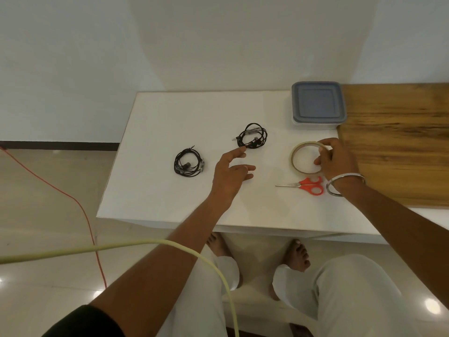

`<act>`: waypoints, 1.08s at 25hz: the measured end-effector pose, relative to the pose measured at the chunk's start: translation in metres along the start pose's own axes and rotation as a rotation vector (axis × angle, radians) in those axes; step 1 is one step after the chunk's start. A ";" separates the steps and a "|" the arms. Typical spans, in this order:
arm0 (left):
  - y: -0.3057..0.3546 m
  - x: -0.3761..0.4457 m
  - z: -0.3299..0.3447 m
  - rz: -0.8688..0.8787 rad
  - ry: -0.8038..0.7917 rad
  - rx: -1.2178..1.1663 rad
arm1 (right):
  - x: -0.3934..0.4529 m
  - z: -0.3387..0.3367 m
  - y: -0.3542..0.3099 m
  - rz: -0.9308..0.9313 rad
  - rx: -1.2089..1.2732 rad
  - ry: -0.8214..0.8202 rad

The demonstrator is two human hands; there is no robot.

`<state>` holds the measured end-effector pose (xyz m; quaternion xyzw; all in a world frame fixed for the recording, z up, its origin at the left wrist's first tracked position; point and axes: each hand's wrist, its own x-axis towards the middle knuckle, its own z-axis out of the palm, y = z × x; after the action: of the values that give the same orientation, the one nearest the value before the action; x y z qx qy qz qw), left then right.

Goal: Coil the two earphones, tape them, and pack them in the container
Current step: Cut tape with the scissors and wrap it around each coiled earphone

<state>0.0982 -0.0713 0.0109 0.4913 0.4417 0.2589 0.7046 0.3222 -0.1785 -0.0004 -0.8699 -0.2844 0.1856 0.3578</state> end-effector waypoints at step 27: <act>0.018 -0.009 -0.040 0.030 -0.137 -0.107 | -0.071 0.088 -0.111 0.003 0.513 -0.401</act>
<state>0.0604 -0.0531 0.0258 0.4760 0.3707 0.2587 0.7544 0.1809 -0.1135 0.0296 -0.6978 -0.2919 0.4195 0.5020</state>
